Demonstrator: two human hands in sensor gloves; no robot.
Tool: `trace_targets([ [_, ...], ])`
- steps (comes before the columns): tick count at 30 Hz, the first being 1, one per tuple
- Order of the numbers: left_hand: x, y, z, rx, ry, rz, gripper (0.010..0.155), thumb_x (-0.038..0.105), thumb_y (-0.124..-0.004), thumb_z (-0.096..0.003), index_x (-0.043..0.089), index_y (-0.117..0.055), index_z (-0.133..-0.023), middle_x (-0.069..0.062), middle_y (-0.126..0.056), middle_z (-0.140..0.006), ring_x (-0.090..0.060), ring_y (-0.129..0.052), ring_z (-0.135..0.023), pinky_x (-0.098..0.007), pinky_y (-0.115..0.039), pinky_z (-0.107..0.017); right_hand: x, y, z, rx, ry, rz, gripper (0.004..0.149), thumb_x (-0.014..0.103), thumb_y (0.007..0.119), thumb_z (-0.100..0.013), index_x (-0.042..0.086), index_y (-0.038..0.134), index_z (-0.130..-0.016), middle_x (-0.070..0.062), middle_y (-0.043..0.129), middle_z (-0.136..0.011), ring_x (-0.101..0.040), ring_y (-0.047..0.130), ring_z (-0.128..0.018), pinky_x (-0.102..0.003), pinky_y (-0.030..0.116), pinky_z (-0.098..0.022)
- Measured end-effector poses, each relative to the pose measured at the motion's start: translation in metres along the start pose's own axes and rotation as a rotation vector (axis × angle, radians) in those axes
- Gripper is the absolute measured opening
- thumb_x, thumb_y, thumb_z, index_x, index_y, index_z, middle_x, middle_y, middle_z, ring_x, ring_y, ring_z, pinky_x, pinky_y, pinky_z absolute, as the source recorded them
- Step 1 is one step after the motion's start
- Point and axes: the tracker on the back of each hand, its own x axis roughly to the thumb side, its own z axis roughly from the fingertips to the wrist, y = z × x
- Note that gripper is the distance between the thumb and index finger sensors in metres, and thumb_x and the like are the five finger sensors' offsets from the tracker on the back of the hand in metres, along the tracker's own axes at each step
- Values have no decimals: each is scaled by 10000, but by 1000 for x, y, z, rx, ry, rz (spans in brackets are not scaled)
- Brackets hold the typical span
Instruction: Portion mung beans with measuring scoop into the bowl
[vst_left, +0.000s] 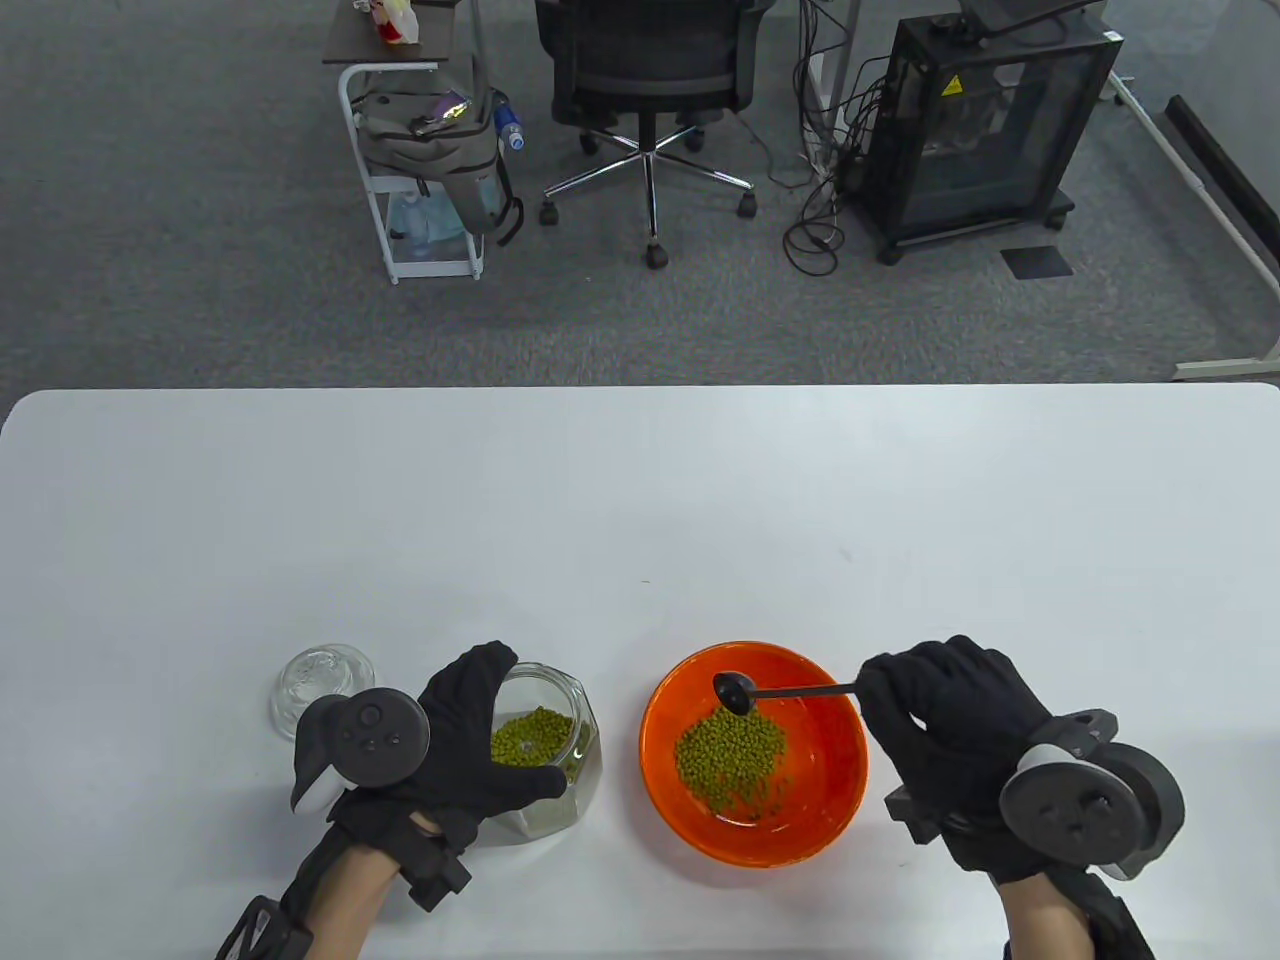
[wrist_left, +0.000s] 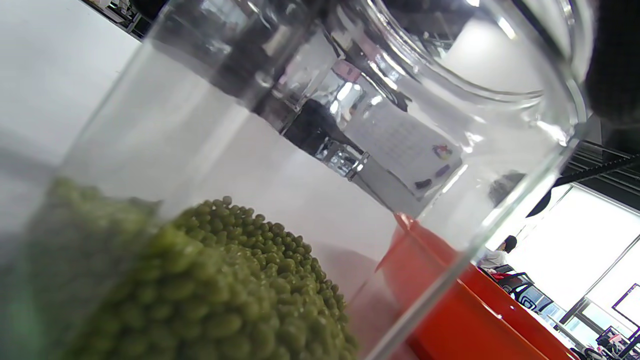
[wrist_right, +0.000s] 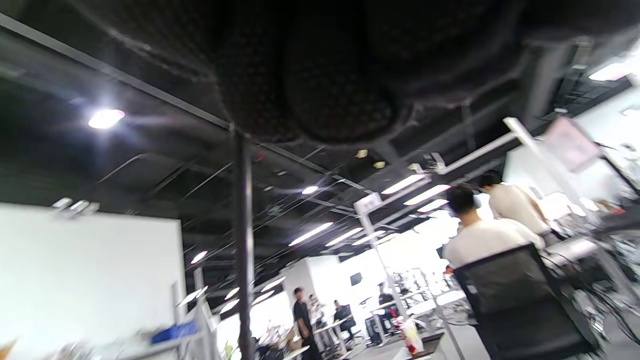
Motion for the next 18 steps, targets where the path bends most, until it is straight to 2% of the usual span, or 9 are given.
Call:
trace_targets([
  [4, 0, 0, 0, 0, 0, 0, 1261, 847, -892, -383, 4, -288, -1100, -306, -380, -1140, -596, -530, -1025, -711, -541, -724, -4, 14, -9, 2, 151, -170, 427, 467, 819, -471, 93, 1004, -566, -111, 1042, -441, -247, 983, -265, -407, 858, -238],
  [11, 0, 0, 0, 2, 1, 5, 1262, 849, -891, -381, 7, -287, -1101, -305, -377, -1141, -595, -530, -1025, -710, -542, -725, 9, 50, -22, 82, 305, -430, 427, 463, 817, -476, 87, 1000, -566, -114, 1039, -436, -245, 980, -260, -404, 857, -231],
  [18, 0, 0, 0, 2, 2, 11, 1262, 847, -895, -380, 10, -285, -1101, -304, -376, -1141, -597, -529, -1025, -711, -542, -724, 31, 87, -33, 147, 312, -398, 429, 465, 817, -476, 87, 999, -565, -112, 1039, -433, -243, 980, -257, -402, 857, -229],
])
